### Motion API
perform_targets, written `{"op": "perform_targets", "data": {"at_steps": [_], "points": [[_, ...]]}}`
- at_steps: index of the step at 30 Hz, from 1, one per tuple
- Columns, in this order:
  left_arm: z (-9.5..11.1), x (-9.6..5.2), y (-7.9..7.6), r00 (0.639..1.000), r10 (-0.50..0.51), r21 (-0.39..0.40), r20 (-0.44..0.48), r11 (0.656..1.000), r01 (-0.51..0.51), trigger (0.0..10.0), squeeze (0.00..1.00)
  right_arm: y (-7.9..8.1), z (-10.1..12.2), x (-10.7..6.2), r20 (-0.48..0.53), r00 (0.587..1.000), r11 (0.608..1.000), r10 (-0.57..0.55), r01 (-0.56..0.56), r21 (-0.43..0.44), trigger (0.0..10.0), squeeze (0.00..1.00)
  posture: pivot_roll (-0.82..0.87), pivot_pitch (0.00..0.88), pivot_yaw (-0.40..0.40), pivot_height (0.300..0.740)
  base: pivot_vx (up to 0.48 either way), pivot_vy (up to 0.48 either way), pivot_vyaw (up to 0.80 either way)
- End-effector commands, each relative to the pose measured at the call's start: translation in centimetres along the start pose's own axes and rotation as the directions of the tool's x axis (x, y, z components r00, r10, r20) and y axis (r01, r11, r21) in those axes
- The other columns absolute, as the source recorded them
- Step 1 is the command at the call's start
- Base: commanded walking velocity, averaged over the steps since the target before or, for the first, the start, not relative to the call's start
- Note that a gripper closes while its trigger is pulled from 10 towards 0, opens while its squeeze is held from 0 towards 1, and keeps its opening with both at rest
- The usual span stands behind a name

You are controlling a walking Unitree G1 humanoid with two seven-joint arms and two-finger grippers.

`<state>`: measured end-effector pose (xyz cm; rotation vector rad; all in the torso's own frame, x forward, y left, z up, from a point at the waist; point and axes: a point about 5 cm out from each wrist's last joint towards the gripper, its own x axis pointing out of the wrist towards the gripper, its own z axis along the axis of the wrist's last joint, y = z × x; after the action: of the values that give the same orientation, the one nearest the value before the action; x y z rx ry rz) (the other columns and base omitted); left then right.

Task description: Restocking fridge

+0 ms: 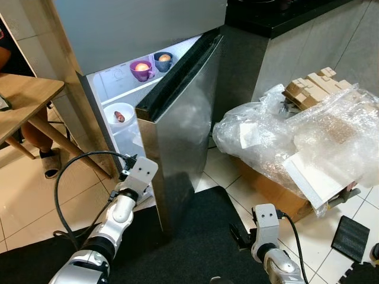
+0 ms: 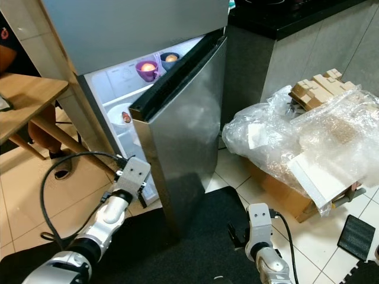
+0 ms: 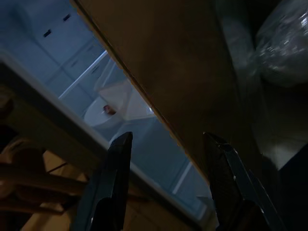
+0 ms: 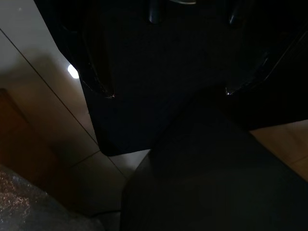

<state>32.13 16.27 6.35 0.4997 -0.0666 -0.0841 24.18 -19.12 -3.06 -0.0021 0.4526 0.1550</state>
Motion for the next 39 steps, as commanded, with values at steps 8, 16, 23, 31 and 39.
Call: {"op": "perform_targets", "data": {"at_steps": [8, 16, 23, 31, 39], "points": [[-6.5, -4.1, 9.7, 0.866, 0.410, 0.258, -0.285, 0.903, -0.343, 10.0, 0.00, 0.1, -0.5, -0.2, -0.025, 1.000, 1.000, 0.011, -0.012, -0.006, 10.0, 0.00, -0.17, 0.096, 0.019, 0.740, 0.000, 0.000, 0.00], [-8.0, -8.2, 17.7, 0.695, 0.652, 0.412, -0.302, 0.747, -0.522, 10.0, 0.00, 0.1, -0.7, -0.2, -0.035, 0.999, 1.000, 0.022, -0.023, -0.010, 10.0, 0.00, -0.15, 0.099, 0.011, 0.740, 0.000, 0.000, 0.00], [-10.3, -8.9, 13.3, 0.764, 0.394, 0.123, -0.512, 0.913, -0.389, 10.0, 0.00, 0.8, -0.4, 0.1, -0.034, 0.998, 0.999, 0.044, -0.045, -0.018, 10.0, 0.00, -0.15, 0.100, 0.014, 0.740, 0.000, 0.000, 0.00], [-10.5, -11.3, -0.8, 0.731, -0.539, -0.300, -0.418, 0.842, 0.449, 10.0, 0.00, 0.9, -0.4, 0.3, -0.055, 0.997, 0.998, 0.048, -0.050, -0.030, 10.0, 0.00, -0.15, 0.111, 0.017, 0.740, 0.000, 0.000, 0.00], [-12.7, -13.7, -1.7, 0.711, -0.341, -0.319, -0.615, 0.932, 0.172, 10.0, 0.00, 1.8, -2.8, -0.5, -0.190, 0.980, 0.997, 0.057, -0.067, -0.049, 10.0, 0.00, -0.14, 0.118, 0.018, 0.740, 0.000, 0.000, 0.00]]}}
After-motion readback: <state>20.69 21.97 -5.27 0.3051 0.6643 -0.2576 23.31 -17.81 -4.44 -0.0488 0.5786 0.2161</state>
